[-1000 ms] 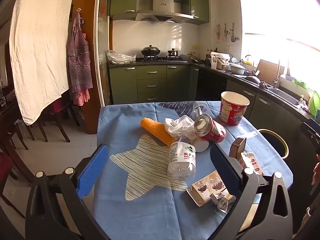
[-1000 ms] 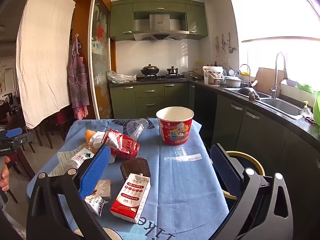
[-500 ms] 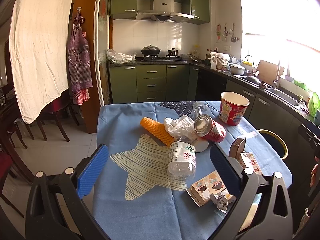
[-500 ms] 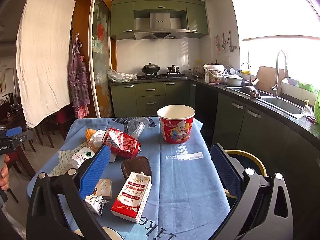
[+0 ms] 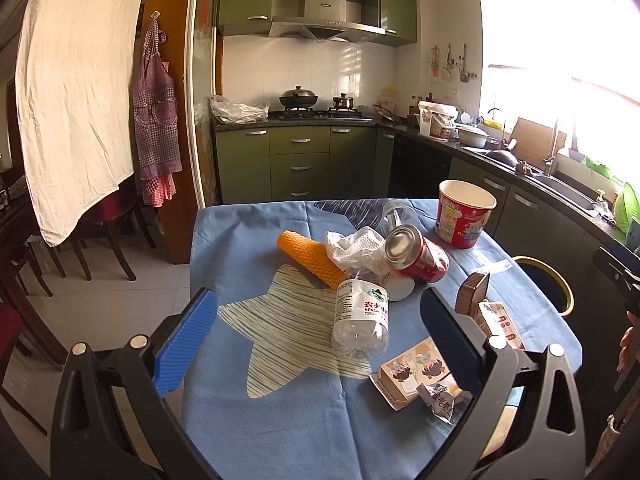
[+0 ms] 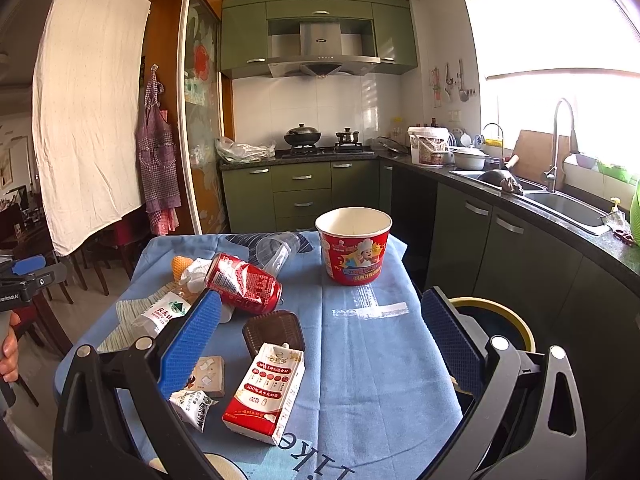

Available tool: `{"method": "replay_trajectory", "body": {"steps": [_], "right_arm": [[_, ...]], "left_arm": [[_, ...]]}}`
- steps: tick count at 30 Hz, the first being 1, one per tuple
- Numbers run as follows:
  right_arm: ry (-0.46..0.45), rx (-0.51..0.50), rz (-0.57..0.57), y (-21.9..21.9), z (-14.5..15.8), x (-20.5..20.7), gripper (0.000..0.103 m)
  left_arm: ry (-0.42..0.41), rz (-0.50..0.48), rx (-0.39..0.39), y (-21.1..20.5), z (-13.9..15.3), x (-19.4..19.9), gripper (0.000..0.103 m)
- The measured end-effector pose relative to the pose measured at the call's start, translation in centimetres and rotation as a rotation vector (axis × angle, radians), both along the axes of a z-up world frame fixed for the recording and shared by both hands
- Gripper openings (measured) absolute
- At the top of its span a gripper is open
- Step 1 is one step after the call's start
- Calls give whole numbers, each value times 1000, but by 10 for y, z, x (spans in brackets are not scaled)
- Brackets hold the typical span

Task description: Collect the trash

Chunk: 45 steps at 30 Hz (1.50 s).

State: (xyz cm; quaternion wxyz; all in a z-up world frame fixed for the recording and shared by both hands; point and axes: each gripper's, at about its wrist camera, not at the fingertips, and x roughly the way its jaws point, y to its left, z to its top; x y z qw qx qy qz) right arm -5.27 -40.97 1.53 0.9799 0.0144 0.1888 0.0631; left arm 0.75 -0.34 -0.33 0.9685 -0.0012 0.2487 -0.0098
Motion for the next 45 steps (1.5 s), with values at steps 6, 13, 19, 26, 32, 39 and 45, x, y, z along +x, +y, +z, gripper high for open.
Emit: {"method": "replay_trajectory", "body": {"steps": [6, 13, 19, 26, 32, 39, 45], "right_arm": [[5, -1, 2, 0, -1, 0, 99], [9, 1, 2, 0, -3, 3, 99], [10, 2, 2, 0, -2, 2, 99], [10, 2, 3, 0, -3, 2, 99], [11, 3, 3, 0, -3, 3, 99], [11, 2, 4, 1, -3, 3, 99], [12, 3, 5, 1, -4, 3, 99]], "left_arm": [[4, -2, -2, -1, -1, -1, 97], [7, -5, -3, -2, -4, -1, 97], [10, -5, -4, -3, -6, -2, 97], [11, -7, -4, -2, -5, -1, 97], [12, -7, -4, -2, -5, -2, 97], [14, -7, -5, -3, -5, -2, 97], [14, -8, -4, -2, -6, -1, 97]]}}
